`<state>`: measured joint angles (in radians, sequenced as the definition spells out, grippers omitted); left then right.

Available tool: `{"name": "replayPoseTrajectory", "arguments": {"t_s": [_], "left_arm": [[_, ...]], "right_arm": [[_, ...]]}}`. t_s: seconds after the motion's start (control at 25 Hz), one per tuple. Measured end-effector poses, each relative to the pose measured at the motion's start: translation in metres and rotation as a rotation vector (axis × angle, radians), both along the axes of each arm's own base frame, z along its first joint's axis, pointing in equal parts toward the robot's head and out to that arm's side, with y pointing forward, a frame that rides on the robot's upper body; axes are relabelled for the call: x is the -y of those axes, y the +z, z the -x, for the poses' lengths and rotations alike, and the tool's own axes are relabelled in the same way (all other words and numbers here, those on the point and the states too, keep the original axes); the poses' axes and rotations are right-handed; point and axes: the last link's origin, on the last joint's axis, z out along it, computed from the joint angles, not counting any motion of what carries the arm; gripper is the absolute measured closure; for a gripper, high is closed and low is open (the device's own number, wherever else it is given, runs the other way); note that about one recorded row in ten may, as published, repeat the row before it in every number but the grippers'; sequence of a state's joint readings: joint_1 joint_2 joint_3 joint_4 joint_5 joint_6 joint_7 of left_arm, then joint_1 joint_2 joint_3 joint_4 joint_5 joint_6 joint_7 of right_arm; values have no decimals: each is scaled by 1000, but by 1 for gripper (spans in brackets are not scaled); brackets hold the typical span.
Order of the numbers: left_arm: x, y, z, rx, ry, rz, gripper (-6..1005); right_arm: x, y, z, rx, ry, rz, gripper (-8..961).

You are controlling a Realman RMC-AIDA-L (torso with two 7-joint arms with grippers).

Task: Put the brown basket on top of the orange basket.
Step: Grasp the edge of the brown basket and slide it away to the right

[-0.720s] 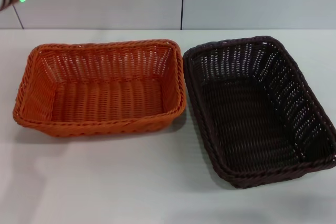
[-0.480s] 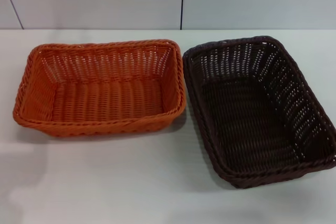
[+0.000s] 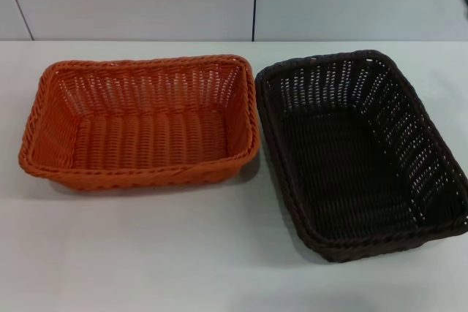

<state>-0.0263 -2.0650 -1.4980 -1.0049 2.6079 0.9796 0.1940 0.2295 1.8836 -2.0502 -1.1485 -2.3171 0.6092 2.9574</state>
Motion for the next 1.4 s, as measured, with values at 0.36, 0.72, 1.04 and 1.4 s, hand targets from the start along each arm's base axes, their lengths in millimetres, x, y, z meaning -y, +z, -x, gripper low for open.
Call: {"name": "replayPoseTrajectory", "arguments": {"t_s": [0.36,0.72,1.04,1.4], "left_arm": [[64,-34,89,74,166,19,190],[75,-42,113,91,280,40,191],[77,-41,120,104,317,25,192],[78,-41,121,111,325,20,194]], "right_arm": [[-11,25,104,238,-96,542,273],[40,17,126,589,-36,1041,274],[69,13,116,809,-16,1362,274],[68,12,105,915,-91,1455,274]]}}
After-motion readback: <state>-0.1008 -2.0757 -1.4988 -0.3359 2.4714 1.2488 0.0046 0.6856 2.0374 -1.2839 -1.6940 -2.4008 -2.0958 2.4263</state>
